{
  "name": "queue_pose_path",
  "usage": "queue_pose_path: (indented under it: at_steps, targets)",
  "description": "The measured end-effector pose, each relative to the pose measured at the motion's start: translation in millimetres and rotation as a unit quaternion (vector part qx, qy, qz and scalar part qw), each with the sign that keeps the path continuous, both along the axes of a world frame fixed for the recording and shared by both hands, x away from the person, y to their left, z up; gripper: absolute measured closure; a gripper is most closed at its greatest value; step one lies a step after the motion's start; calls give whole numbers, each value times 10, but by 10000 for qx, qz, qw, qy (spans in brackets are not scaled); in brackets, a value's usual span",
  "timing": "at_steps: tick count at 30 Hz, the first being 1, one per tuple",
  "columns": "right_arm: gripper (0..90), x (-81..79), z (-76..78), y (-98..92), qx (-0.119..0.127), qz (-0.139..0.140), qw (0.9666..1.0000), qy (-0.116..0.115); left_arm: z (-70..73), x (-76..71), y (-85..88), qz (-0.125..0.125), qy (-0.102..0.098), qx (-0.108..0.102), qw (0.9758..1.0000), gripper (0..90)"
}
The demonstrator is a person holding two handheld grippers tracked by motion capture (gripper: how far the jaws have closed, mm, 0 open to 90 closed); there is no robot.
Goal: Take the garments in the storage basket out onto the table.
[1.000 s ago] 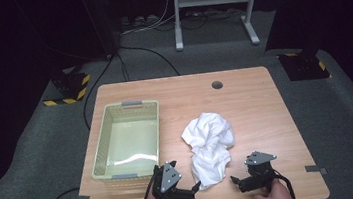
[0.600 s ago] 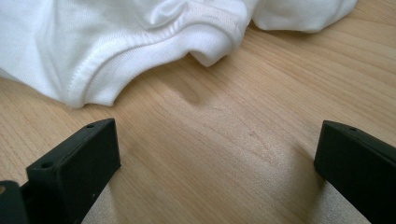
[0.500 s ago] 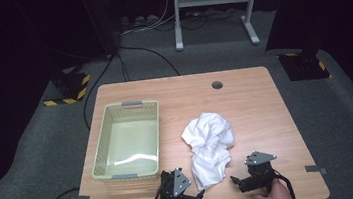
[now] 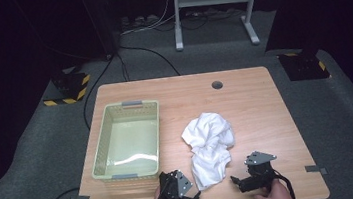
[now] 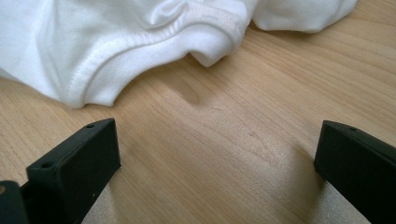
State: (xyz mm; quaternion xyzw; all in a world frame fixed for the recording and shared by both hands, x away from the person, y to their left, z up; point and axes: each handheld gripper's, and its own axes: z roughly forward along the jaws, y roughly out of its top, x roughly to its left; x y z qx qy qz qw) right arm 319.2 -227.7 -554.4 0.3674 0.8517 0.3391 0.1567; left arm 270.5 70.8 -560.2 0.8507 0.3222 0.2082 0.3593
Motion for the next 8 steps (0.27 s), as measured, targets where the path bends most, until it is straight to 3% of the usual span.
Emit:
queue_pose_path:
  at_steps: [8]
  targets:
    - [0,-1,0,3,-6,2,10000,-10,1,10,10,-48,67,-58,10000,7]
